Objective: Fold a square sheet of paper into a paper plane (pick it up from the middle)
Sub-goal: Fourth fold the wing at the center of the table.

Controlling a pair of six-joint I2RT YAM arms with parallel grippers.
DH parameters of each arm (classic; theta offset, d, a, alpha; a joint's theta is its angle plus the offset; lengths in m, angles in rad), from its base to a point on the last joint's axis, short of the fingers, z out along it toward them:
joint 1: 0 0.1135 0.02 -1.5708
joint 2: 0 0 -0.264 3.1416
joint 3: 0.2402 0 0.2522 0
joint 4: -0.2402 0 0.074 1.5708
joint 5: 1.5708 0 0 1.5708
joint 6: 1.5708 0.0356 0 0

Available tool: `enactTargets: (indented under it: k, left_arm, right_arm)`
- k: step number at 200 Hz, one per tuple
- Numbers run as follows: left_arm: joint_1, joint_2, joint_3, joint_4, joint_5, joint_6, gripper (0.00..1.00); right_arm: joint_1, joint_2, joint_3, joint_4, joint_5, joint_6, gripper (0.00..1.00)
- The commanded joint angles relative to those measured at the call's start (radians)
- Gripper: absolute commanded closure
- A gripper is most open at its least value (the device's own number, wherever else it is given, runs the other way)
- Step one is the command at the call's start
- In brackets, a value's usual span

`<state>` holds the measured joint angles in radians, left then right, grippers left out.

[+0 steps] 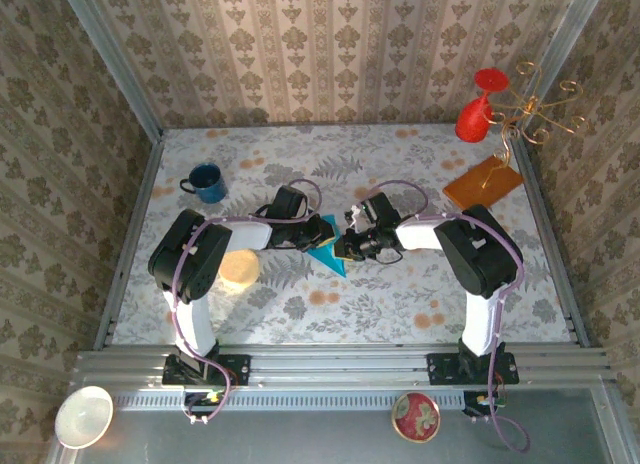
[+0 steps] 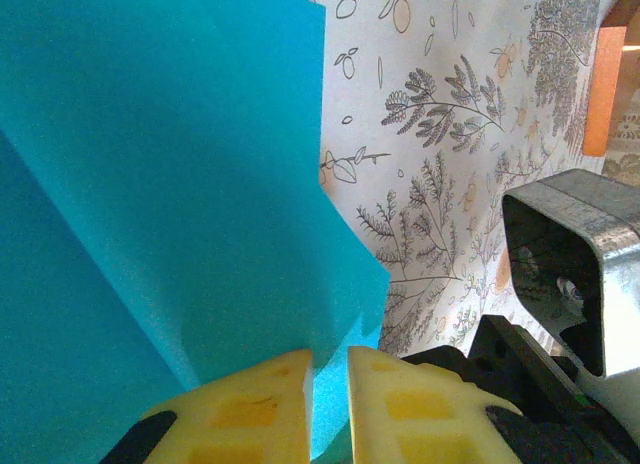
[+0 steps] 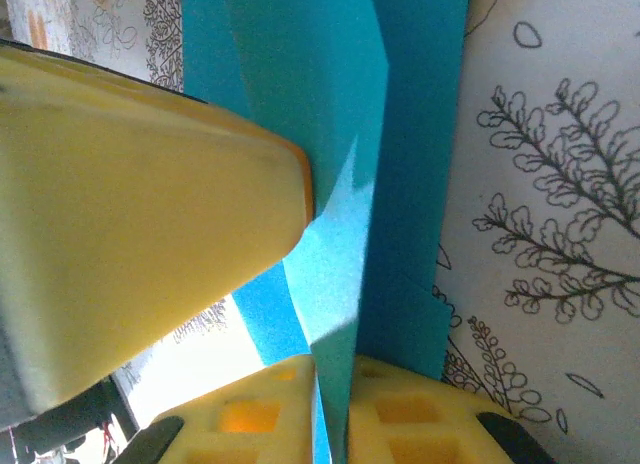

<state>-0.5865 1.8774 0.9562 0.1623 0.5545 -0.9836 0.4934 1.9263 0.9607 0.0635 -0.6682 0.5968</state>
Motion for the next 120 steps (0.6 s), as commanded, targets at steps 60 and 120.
enactTargets:
  k: [60, 120]
  left_arm:
    - [0.021, -0.060, -0.025, 0.004, 0.019, -0.004, 0.83]
    - [0.019, -0.080, -0.062, 0.052, 0.050, -0.005, 0.82]
  right_arm:
    - [-0.007, 0.036, -0.002, 0.042, -0.071, -0.010, 0.92]
    - [-0.025, 0.052, -0.009, 0.064, -0.132, 0.011, 0.93]
